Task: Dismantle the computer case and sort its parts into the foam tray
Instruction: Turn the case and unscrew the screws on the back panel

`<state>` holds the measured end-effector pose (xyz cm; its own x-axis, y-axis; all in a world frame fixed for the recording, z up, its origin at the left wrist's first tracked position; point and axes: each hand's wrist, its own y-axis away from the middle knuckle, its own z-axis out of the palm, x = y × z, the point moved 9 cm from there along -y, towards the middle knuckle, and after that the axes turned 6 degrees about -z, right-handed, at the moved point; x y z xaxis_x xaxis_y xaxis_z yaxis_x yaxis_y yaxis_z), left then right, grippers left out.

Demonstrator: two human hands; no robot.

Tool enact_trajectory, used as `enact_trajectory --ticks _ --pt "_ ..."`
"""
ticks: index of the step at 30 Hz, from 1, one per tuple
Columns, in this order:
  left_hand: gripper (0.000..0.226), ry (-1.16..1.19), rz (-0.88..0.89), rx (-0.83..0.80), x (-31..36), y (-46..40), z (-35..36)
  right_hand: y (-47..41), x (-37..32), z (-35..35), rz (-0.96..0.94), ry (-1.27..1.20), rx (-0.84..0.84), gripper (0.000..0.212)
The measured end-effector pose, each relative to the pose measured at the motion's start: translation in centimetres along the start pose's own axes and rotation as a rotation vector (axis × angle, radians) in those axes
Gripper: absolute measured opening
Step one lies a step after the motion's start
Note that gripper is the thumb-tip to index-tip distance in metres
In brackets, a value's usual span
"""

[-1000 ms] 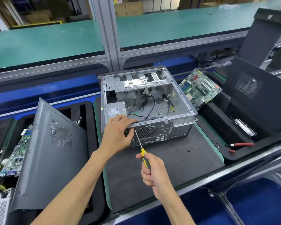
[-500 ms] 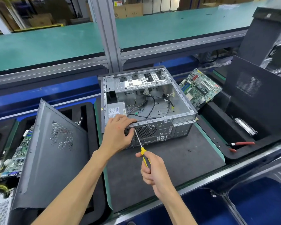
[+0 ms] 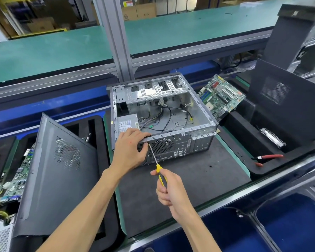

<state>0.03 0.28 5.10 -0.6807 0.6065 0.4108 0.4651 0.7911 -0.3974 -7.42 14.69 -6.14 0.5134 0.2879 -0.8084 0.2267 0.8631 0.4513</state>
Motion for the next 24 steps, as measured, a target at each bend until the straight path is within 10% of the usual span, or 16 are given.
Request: enact_trajectory --ticks 14,24 --pt "0.031 -0.003 0.002 0.005 -0.1 0.0 0.0 1.7 -0.2 3.1 0.218 -0.706 -0.23 0.023" --pt "0.032 0.006 -0.013 -0.023 -0.2 0.0 0.1 1.1 -2.6 0.4 -0.161 0.335 0.118 0.043"
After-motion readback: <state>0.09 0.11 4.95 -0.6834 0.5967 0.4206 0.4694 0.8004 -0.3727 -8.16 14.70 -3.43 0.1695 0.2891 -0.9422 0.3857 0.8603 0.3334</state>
